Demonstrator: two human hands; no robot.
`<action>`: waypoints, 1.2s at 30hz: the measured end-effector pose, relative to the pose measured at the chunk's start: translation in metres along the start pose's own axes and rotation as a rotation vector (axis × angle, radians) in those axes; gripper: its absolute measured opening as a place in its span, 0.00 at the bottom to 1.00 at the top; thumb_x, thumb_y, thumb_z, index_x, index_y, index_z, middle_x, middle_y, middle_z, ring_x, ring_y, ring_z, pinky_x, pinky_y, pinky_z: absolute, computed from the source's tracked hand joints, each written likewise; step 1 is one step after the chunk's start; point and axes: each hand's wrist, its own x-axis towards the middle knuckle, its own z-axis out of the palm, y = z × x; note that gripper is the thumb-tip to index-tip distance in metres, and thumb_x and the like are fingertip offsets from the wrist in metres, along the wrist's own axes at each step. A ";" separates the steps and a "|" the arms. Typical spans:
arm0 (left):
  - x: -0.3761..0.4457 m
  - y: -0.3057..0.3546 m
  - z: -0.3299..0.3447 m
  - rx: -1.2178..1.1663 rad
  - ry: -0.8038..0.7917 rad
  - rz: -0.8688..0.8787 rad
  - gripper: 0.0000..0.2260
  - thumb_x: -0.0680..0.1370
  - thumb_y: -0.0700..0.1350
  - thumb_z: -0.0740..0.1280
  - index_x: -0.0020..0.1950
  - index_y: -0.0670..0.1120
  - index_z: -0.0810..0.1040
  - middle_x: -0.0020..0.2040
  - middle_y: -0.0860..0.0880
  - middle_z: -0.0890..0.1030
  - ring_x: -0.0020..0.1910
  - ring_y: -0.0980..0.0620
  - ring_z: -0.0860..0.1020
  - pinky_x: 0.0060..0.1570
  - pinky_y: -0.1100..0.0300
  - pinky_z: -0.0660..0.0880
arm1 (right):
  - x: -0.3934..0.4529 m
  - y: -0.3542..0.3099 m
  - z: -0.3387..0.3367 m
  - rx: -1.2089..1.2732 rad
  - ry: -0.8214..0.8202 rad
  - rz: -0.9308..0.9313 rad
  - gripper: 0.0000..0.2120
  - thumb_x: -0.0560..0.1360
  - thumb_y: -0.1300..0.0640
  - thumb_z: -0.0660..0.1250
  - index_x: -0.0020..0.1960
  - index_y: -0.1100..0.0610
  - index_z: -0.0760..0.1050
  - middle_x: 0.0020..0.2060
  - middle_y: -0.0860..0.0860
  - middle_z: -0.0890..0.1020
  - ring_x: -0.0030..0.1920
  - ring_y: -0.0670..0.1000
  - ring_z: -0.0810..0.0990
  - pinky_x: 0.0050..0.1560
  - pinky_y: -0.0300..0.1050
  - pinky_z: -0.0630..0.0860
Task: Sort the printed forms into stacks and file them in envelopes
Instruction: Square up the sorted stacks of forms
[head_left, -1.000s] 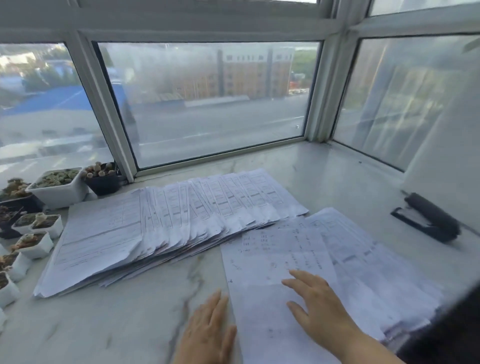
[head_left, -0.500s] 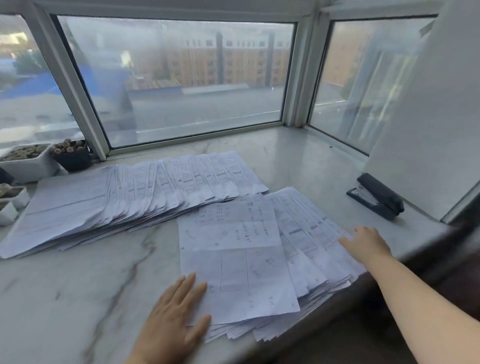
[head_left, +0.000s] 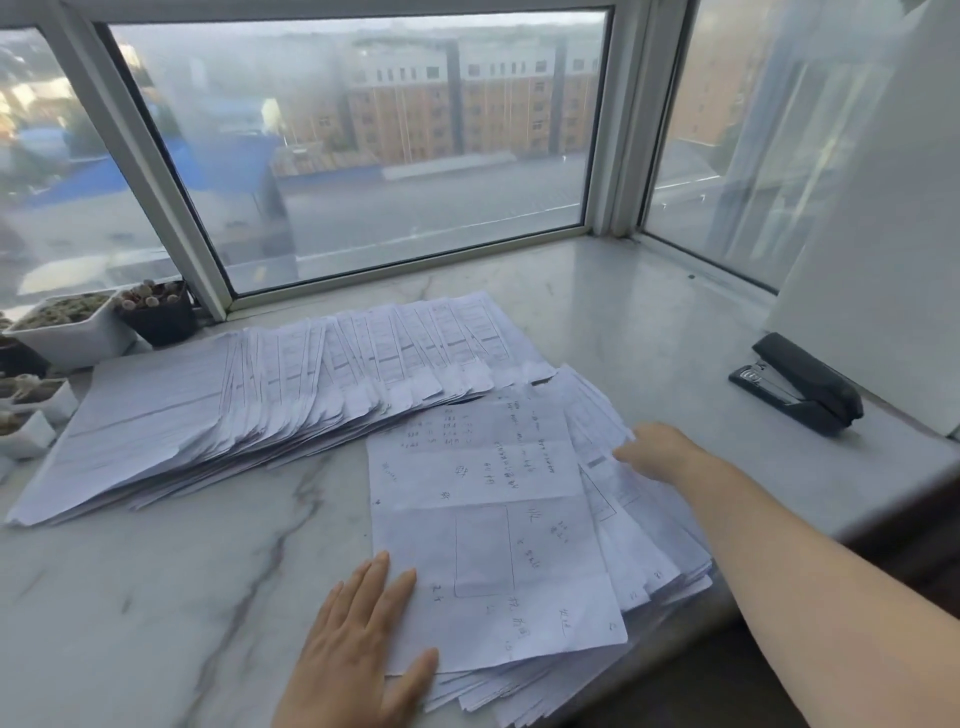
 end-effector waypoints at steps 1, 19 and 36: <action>-0.001 -0.002 0.000 -0.034 0.020 0.004 0.32 0.67 0.64 0.57 0.61 0.46 0.80 0.62 0.44 0.79 0.57 0.43 0.80 0.66 0.67 0.51 | -0.006 -0.007 0.008 0.063 -0.060 -0.027 0.16 0.80 0.58 0.59 0.65 0.62 0.74 0.61 0.59 0.78 0.60 0.57 0.77 0.55 0.44 0.73; -0.035 -0.035 0.019 -0.604 0.299 -0.063 0.32 0.68 0.49 0.77 0.70 0.48 0.70 0.71 0.56 0.64 0.71 0.55 0.64 0.67 0.63 0.60 | -0.100 -0.032 0.066 0.633 -0.251 -0.033 0.14 0.71 0.73 0.68 0.55 0.63 0.77 0.44 0.57 0.84 0.44 0.59 0.84 0.46 0.53 0.81; 0.017 -0.105 -0.143 -1.539 0.255 0.065 0.23 0.58 0.45 0.81 0.52 0.48 0.84 0.51 0.45 0.84 0.50 0.47 0.83 0.44 0.60 0.79 | -0.158 -0.112 0.015 0.946 -0.219 -0.704 0.20 0.63 0.59 0.77 0.55 0.56 0.83 0.52 0.55 0.85 0.52 0.56 0.84 0.51 0.52 0.81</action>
